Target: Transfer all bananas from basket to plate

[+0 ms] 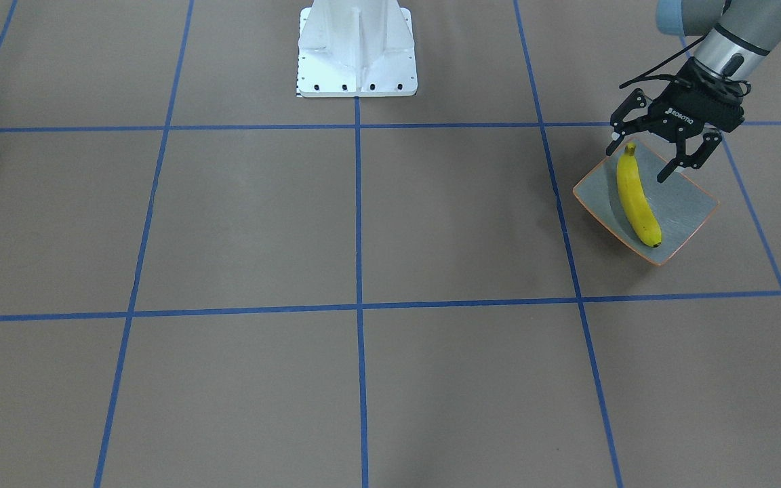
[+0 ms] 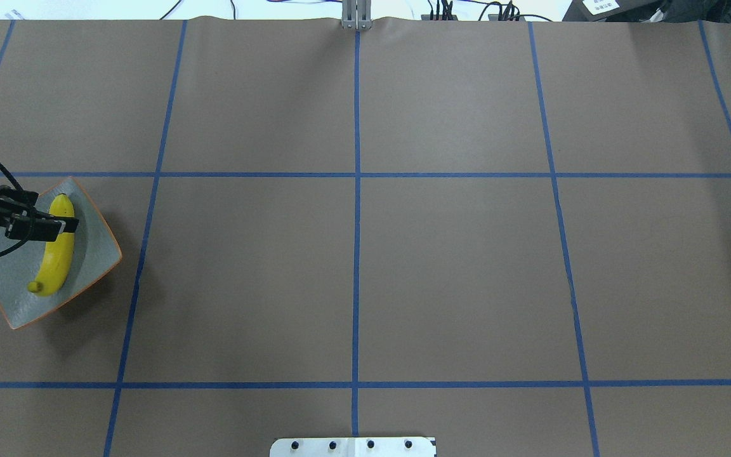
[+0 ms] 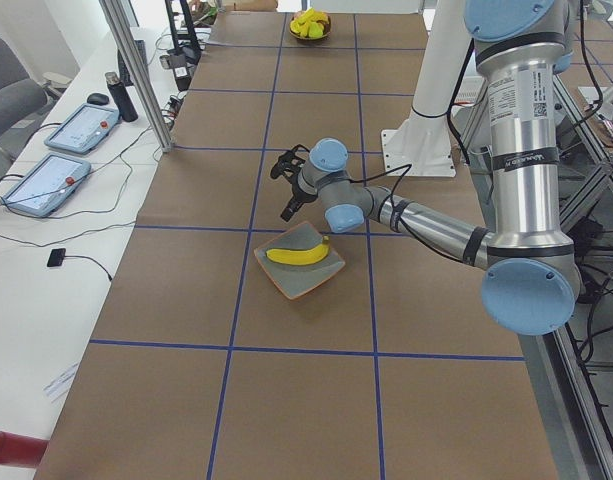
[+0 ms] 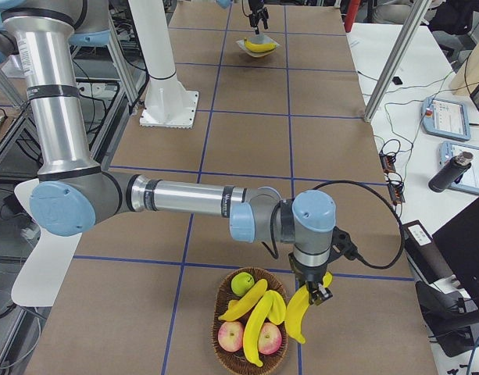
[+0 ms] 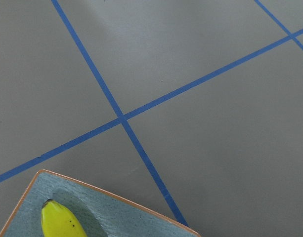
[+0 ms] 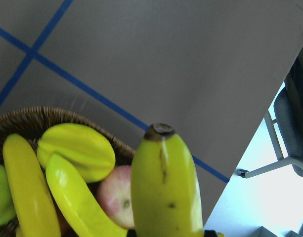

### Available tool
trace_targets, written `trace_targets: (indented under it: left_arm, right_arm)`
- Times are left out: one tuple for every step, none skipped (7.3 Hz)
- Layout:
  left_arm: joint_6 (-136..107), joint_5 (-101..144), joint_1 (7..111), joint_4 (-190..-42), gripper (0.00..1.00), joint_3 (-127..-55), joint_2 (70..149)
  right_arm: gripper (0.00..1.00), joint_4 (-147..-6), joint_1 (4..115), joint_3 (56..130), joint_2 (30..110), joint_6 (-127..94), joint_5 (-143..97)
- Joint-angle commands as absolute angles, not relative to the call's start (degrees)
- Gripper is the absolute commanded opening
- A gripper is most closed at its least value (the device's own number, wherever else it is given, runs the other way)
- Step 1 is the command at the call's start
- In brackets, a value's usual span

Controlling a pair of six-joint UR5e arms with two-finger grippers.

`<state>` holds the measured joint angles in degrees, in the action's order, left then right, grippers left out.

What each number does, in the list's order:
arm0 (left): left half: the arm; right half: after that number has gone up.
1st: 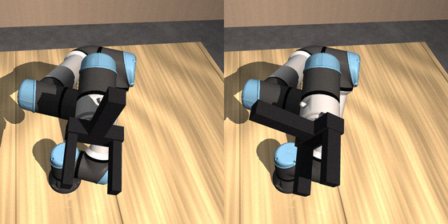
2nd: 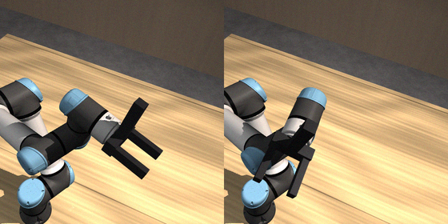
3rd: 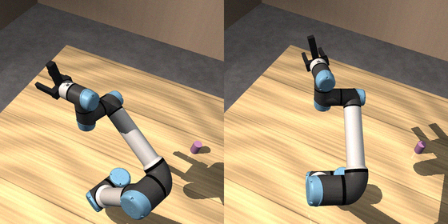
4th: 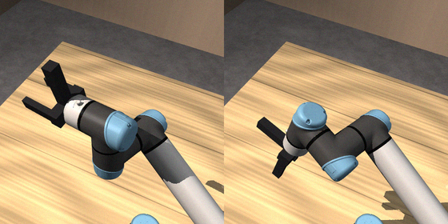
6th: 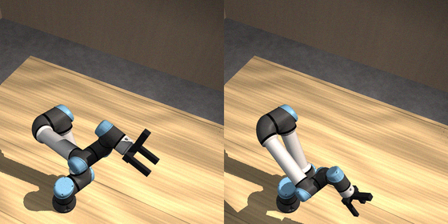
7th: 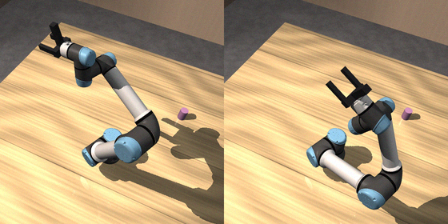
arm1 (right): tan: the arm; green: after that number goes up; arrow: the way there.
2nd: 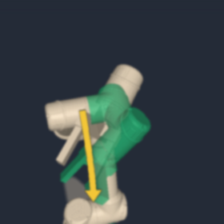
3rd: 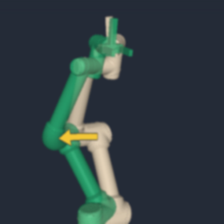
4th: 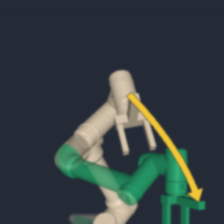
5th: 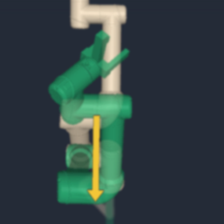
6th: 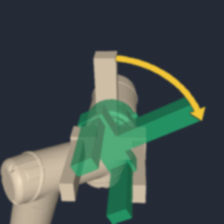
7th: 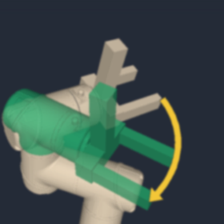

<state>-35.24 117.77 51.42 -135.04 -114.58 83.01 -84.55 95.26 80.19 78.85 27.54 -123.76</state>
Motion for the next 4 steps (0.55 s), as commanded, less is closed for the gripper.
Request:
trace_targets:
  left_arm:
    - [-41.9,117.8,51.2,-135.0,1.00,-113.9,89.0]
    - [-45.6,117.8,51.1,-135.0,1.00,-112.9,93.0]
    - [-48.6,117.8,50.9,-135.3,1.00,-112.2,96.5]
    - [-52.3,117.8,49.8,-135.4,1.00,-111.7,100.3]
  right_arm:
    - [0.00,-84.5,88.1,82.2,74.2,10.2,-131.9]
    - [0.00,-84.5,84.3,86.7,73.6,-0.6,-132.8]
    - [0.00,-84.1,79.2,91.2,72.3,-11.8,-133.2]
    - [0.00,-83.9,74.1,94.6,69.6,-24.8,-133.2]
